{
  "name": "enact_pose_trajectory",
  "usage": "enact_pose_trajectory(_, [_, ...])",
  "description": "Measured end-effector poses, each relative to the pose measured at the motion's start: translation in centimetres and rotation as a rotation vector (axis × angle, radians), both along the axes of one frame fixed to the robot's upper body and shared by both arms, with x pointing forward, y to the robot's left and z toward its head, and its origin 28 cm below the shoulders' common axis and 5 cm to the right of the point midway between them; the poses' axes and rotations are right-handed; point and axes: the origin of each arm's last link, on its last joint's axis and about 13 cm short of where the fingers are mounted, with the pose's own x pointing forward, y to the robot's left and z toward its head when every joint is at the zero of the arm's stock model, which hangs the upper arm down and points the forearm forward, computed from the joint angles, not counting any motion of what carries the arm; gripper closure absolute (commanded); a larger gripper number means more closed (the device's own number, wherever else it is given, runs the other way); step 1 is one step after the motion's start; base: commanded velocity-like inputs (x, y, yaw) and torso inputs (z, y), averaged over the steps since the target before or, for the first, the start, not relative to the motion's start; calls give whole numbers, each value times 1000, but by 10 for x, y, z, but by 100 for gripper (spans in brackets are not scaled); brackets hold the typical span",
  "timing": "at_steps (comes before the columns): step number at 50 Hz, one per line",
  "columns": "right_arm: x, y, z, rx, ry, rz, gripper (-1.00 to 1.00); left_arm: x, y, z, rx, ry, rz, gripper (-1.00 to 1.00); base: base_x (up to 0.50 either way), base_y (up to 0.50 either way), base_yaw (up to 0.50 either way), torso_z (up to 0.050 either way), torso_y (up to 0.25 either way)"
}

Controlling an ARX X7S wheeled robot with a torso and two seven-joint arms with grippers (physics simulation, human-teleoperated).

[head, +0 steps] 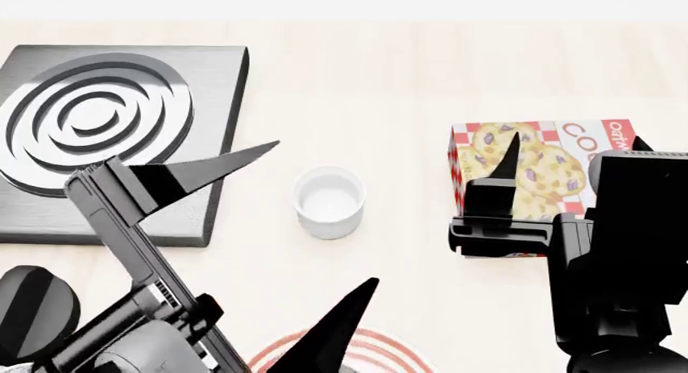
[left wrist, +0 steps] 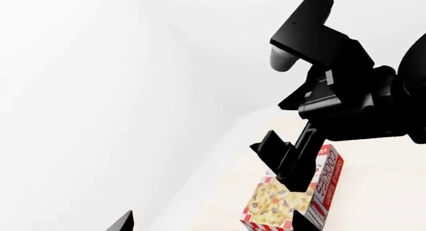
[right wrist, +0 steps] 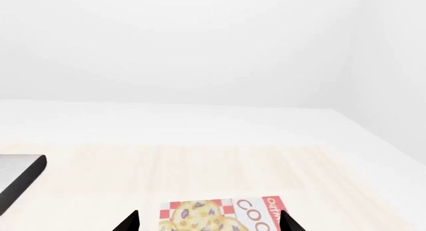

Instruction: Pick the akita bowl on the stove and place it on the plate.

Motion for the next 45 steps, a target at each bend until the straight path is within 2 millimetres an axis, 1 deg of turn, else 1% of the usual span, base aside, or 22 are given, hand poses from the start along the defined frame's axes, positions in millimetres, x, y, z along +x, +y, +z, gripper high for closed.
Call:
enact_pose_trajectory(22, [0,0,0,-1,0,1,-100,9,11,11,-162,59,71,-100,0,0,0,0,0])
enact_pose_trajectory(45, [1,0,0,-4,1,1,-100,6,19,19,-274,111,74,-100,0,0,0,0,0])
